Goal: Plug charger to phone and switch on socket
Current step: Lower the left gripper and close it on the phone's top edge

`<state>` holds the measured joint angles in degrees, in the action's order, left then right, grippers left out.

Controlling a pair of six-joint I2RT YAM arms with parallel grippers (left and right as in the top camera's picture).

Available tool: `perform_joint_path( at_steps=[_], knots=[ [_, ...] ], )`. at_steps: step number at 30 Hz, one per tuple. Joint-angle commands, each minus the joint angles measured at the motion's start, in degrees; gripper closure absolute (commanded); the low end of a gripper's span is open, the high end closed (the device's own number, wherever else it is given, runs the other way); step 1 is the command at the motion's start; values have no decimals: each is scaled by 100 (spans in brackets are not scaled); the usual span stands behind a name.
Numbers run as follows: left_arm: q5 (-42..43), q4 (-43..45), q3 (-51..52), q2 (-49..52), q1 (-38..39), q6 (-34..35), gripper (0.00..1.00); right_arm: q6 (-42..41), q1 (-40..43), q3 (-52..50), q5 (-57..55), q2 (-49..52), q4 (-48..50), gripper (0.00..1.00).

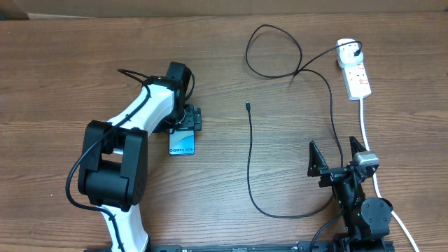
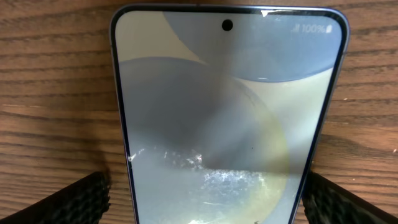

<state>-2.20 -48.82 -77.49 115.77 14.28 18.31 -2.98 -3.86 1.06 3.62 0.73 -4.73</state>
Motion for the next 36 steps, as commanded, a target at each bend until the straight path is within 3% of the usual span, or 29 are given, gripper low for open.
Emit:
perform_joint_path(
  at_steps=[1, 15, 25, 36],
  knots=[
    [-48, -20, 127, 114, 39, 105, 6, 7, -37, -61, -57, -57, 22, 0],
    [146, 267, 498, 114, 42, 105, 7, 7, -37, -61, -57, -57, 22, 0],
    [179, 304, 501, 114, 39, 105, 22, 4, -37, -61, -57, -57, 22, 0],
    [177, 254, 409, 111, 37, 103, 26, 7, -37, -61, -57, -57, 22, 0]
  ],
)
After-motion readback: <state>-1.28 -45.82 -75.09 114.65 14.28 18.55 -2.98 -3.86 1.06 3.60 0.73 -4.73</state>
